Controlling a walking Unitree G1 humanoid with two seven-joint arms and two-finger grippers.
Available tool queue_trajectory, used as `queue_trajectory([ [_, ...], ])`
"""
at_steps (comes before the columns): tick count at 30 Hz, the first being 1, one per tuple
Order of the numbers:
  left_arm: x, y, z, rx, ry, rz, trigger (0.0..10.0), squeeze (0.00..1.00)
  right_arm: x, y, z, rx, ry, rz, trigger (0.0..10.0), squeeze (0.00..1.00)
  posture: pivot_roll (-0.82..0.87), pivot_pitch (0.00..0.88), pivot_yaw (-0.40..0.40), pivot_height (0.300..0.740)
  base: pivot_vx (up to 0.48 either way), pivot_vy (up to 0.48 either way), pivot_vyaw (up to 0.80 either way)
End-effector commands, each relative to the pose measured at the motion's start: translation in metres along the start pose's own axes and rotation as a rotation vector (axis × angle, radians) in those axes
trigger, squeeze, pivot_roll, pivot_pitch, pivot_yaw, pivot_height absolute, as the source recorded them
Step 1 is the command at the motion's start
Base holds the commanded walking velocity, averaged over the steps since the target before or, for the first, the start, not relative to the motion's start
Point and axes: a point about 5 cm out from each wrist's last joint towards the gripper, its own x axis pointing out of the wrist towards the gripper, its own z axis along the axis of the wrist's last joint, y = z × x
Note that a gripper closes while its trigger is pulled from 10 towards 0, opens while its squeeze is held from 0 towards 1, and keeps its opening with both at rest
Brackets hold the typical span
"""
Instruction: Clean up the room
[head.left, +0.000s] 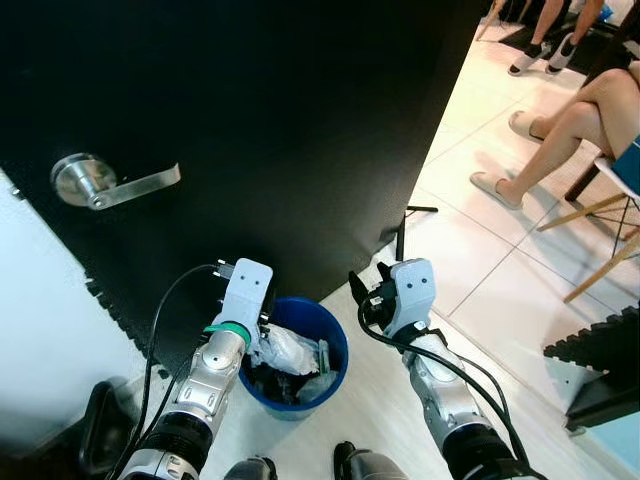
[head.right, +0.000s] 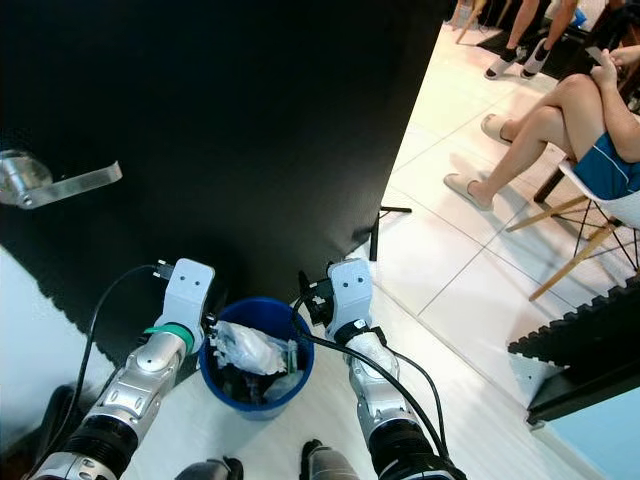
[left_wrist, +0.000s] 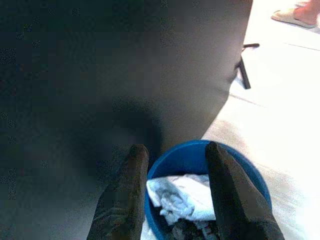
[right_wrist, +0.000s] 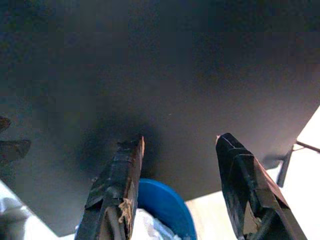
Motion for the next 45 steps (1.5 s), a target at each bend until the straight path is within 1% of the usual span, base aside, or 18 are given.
queue_trajectory([
  [1,-0.0012,-0.0005,-0.0059,0.005,0.019,0.001,10.0,0.0,-0.0023,0.0003,-0.0041,0.005,0.022,-0.001,10.0,0.0,-0.01,0.0,-0.003,0.74,-0.352,0.0,0.0],
  [31,0.0014,-0.0026,-0.0058,0.007,0.01,-0.003,10.0,0.0,-0.0026,-0.0036,-0.006,0.0,0.046,-0.014,10.0,0.0,-0.01,0.0,-0.007,0.74,-0.354,0.0,0.0],
  [38,0.002,-0.003,-0.0058,0.009,0.009,-0.006,10.0,0.0,-0.0023,-0.004,-0.0067,0.004,0.053,-0.016,10.0,0.0,-0.01,0.0,-0.007,0.74,-0.327,0.0,-0.64],
  [45,0.0032,-0.0057,-0.0056,0.003,0.021,-0.02,10.0,0.0,-0.0016,-0.0043,-0.0068,0.009,0.057,-0.019,10.0,0.0,-0.01,0.0,-0.003,0.74,0.0,0.0,-0.79],
])
